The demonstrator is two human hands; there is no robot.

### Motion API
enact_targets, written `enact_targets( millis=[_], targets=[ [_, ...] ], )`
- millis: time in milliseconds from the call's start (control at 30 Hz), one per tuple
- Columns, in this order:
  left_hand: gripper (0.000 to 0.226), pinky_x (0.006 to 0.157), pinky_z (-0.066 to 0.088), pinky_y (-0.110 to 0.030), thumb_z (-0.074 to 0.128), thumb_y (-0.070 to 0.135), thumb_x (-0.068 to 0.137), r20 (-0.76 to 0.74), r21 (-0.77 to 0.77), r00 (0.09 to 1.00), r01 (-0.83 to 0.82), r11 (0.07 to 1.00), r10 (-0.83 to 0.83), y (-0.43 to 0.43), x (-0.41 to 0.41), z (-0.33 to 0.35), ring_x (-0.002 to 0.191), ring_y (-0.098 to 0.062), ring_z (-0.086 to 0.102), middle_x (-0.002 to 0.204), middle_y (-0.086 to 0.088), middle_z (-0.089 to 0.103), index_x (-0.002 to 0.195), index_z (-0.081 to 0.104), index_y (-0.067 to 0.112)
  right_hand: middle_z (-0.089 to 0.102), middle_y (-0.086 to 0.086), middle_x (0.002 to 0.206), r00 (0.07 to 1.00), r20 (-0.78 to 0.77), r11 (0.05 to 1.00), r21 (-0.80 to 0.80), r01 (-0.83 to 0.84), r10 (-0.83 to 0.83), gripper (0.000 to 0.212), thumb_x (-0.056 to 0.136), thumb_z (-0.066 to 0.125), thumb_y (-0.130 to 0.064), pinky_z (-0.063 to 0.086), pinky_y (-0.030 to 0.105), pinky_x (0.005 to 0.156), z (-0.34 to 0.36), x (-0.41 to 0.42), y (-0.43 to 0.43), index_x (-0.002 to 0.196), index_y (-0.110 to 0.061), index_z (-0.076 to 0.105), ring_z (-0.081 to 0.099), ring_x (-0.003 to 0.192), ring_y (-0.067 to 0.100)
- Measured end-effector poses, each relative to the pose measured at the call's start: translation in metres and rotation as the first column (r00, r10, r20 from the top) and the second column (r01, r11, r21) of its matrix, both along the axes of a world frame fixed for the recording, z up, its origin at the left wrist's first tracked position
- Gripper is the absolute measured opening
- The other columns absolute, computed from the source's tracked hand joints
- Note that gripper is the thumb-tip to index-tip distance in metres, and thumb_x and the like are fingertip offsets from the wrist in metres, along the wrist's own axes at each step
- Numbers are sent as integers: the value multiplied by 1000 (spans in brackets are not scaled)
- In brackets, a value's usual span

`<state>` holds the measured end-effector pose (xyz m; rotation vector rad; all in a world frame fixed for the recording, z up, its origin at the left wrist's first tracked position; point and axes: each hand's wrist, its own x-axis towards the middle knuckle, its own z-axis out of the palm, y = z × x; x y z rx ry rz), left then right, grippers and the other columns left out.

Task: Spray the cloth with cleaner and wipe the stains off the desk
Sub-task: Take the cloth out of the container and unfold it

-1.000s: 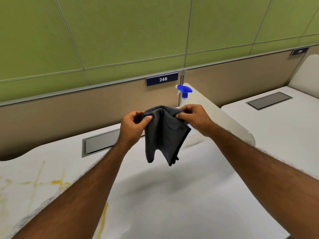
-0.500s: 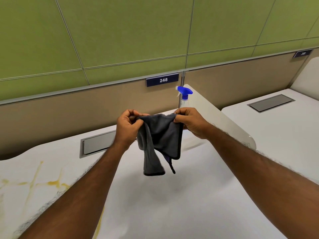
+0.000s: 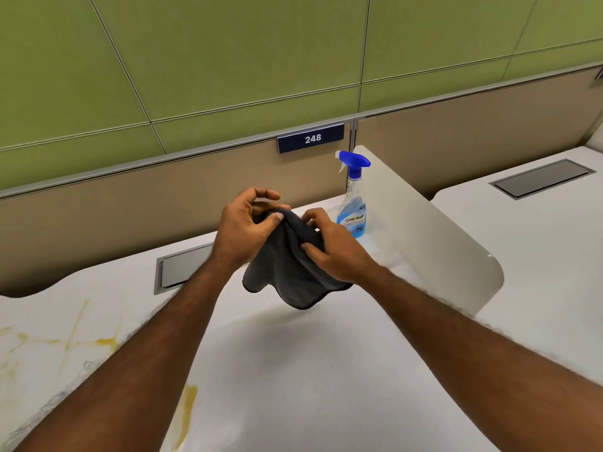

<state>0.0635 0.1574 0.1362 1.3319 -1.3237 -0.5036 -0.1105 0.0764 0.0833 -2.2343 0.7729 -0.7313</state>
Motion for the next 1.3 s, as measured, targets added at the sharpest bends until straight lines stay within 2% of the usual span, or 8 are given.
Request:
enact_targets(
  millis=[167,333,433,567,633,867,1033,1300],
  targets=[
    [29,81,55,-20,68,4,86,92,-26,996,-13,1000,15,2,4,9,93,-9,72,92,12,76,101,61,28,57,-9,92,994,99,971,-232,60,-38,25,93,60,-37,43,8,67,-8,-11,2,108,-22,47,56,75,10],
    [24,86,56,-25,67,2,88,130,-42,991,-17,999,22,3,8,19,95,-11,72,97,0,75,103,60,19,63,5,93,1000,-1,895,-447,-15,16,13,90,66,-26,57,31,64,-7,-32,3,93,-13,64,59,79,18],
    [23,88,56,-28,66,0,88,135,-46,990,-27,999,33,4,9,27,95,-12,72,97,-5,75,105,60,13,63,6,92,998,-62,897,-441,-26,-1,14,86,71,-25,56,41,70,-7,-43,4,92,-13,69,59,82,20],
    [23,87,56,-27,66,0,87,155,-58,986,-48,997,57,4,9,35,94,-11,72,95,-3,75,105,59,13,65,5,110,987,-161,909,-413,-60,-8,41,82,68,-50,39,51,106,-10,-49,7,108,-18,71,56,107,20],
    [22,87,56,-27,66,1,87,156,-63,985,-66,996,75,4,9,36,94,-10,72,95,-2,75,105,60,14,65,4,113,982,-187,882,-467,-58,-34,52,76,71,-61,31,55,111,-12,-47,10,108,-20,71,57,110,20],
    [24,85,58,-33,67,5,86,59,-54,987,-146,988,149,2,13,40,91,-12,73,93,1,76,103,61,21,67,4,103,984,-82,794,-603,79,-160,47,70,75,-62,33,66,105,-23,-20,22,91,-21,69,61,105,24],
    [27,87,58,-41,67,4,83,-34,-27,985,-172,985,171,3,16,46,90,-17,74,92,-5,76,98,61,25,63,0,112,980,-6,806,-570,160,-199,49,72,63,-74,17,69,111,-30,-10,26,85,-27,66,49,120,21],
    [28,85,59,-42,70,4,83,-91,-8,965,-248,969,246,2,11,50,88,-16,74,90,-4,76,97,60,26,60,6,128,974,-55,830,-535,159,-222,45,71,64,-74,20,76,103,-32,4,36,83,-31,71,43,132,30]
  ],
)
